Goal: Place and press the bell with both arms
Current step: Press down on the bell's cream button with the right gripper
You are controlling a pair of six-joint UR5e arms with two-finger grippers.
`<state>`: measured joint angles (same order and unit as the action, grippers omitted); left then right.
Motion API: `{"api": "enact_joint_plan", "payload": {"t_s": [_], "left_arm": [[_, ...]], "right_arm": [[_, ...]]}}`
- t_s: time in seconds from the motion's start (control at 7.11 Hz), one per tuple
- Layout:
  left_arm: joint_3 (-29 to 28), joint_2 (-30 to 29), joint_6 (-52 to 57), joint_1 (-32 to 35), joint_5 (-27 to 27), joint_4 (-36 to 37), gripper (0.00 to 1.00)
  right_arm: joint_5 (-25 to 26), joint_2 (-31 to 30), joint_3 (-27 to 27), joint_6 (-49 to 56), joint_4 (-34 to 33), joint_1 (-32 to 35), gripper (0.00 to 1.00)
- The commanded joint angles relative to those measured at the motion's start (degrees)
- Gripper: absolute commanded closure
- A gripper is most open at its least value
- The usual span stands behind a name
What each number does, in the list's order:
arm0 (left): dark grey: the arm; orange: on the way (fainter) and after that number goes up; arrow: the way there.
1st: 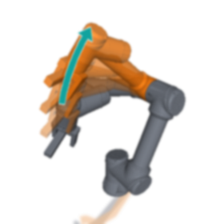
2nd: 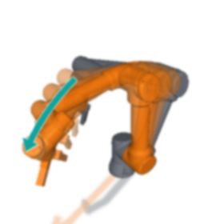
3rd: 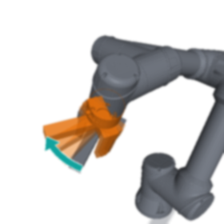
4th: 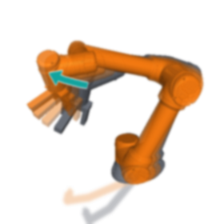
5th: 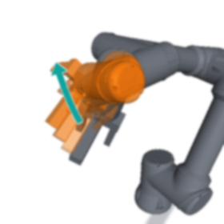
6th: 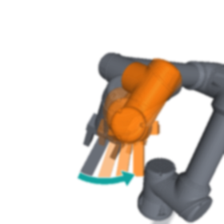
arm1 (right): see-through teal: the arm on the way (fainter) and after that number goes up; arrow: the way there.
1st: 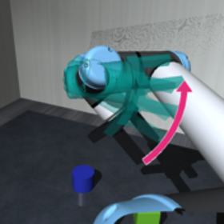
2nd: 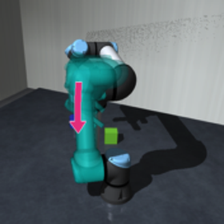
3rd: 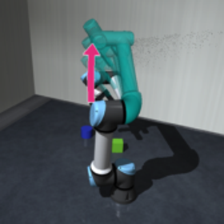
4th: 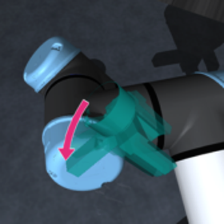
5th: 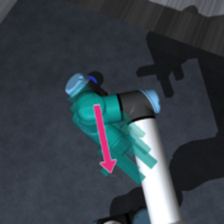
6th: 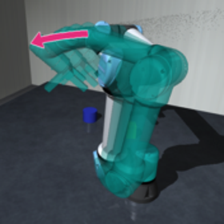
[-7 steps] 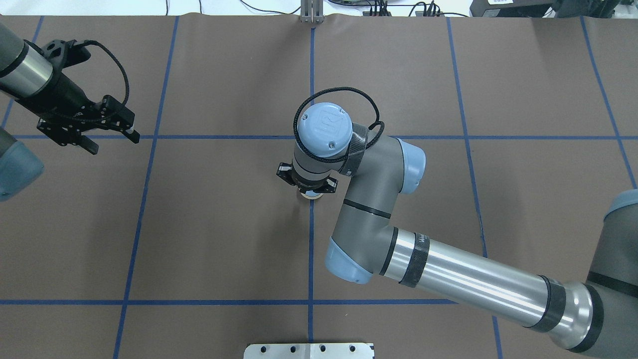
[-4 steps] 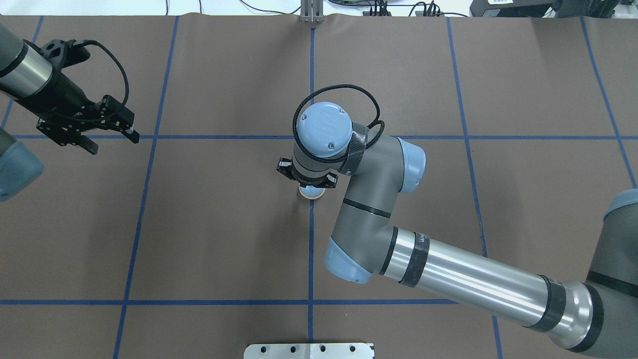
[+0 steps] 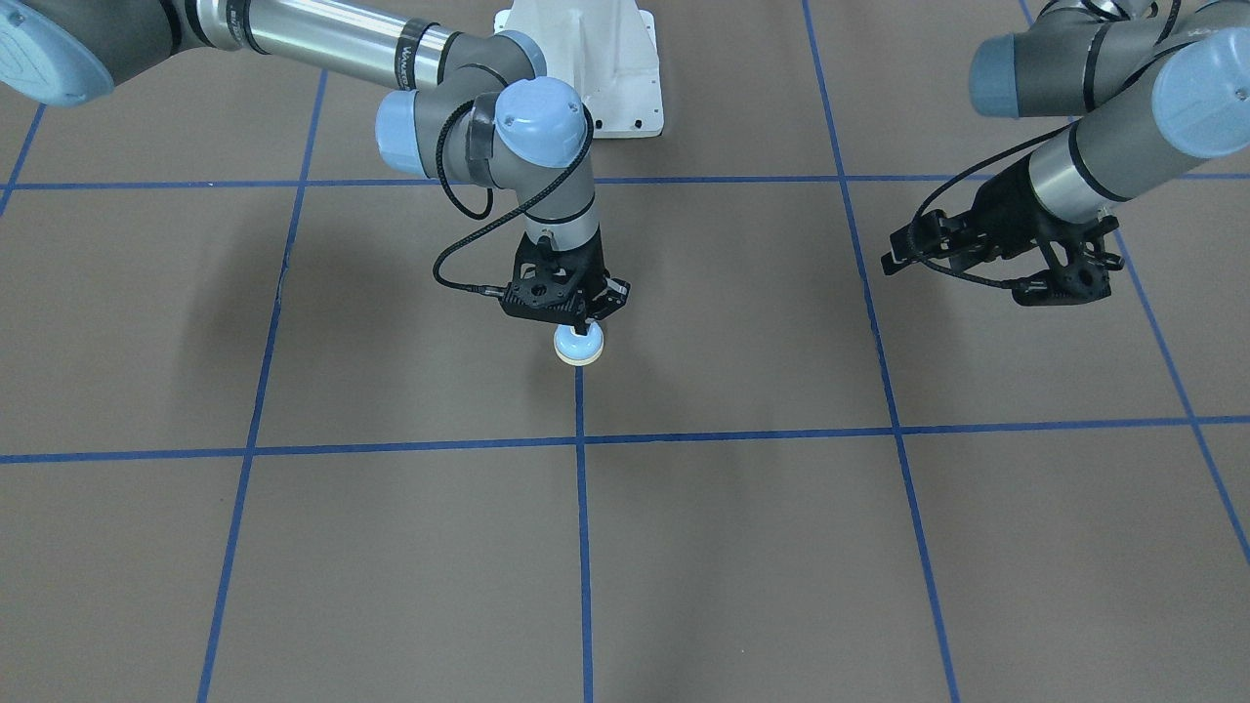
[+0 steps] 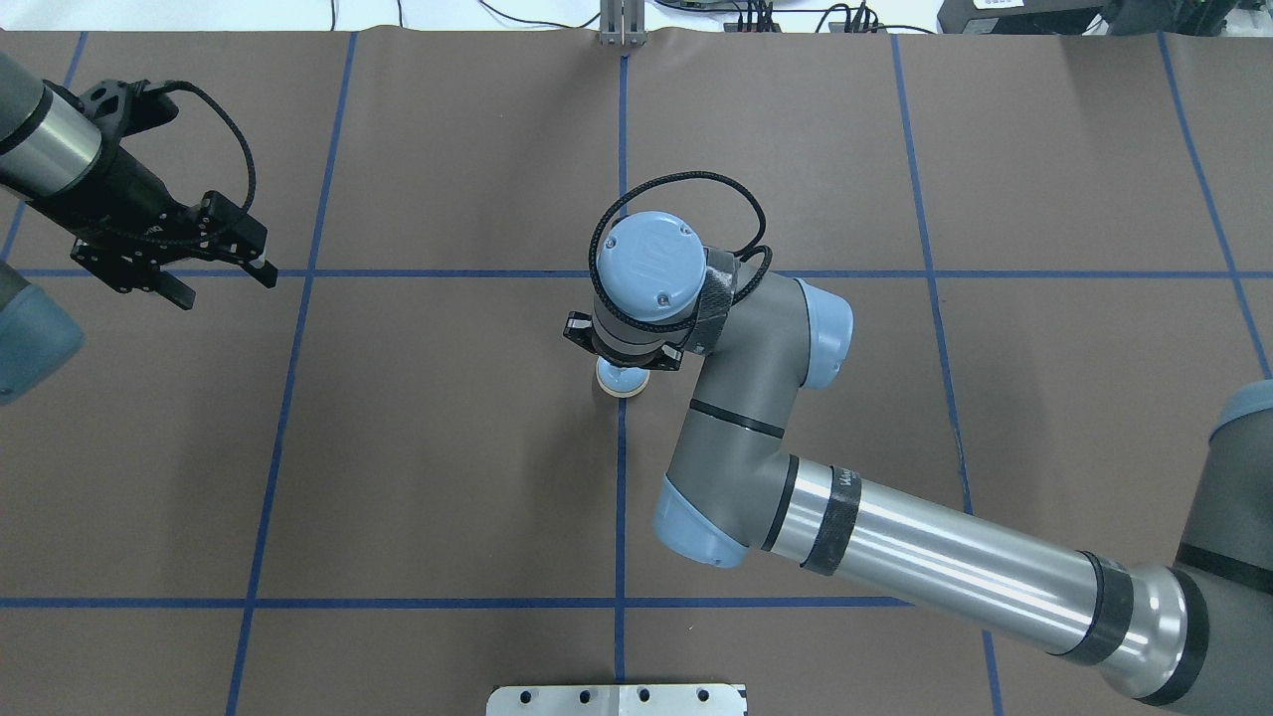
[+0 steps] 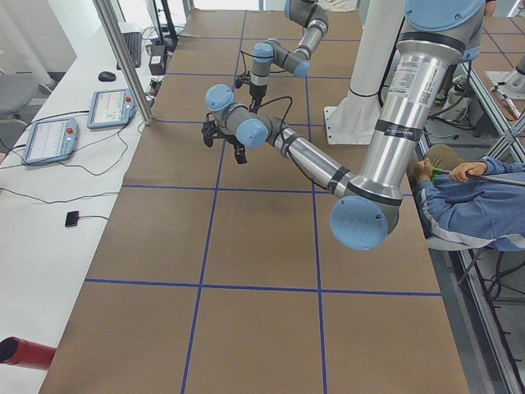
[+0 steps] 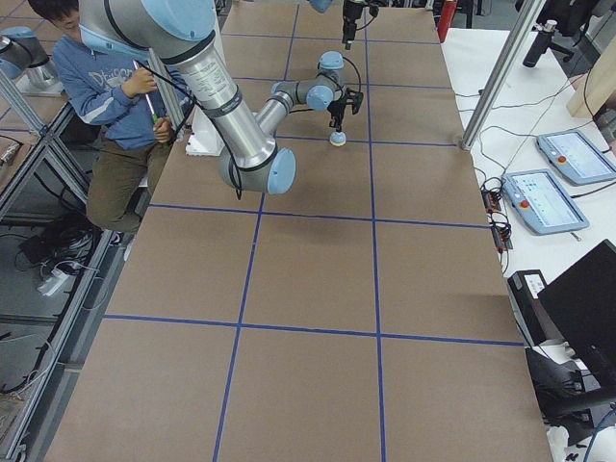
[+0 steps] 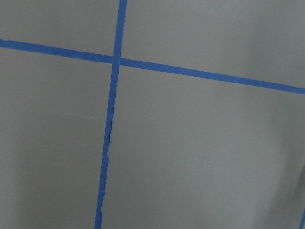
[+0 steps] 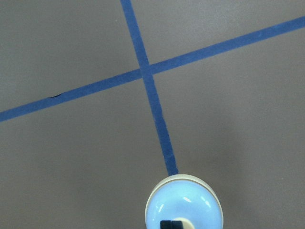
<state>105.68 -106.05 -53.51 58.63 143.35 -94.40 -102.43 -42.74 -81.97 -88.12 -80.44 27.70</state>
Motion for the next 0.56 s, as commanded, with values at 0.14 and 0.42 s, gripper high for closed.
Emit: {"api": "enact_joint_plan", "payload": {"t_s": [0.14, 0.42], "left_arm": [[0.0, 0.1, 0.0, 0.0, 0.0, 0.0, 0.01], [0.0, 0.1, -0.1, -0.1, -0.2, 0.0, 0.01]], "right_arm": [[-0.9, -0.2, -2.9, 0.4, -1.0, 1.5, 1.00], [-1.5, -2.9, -8.4, 1.9, -5.5, 2.2, 1.00]]}}
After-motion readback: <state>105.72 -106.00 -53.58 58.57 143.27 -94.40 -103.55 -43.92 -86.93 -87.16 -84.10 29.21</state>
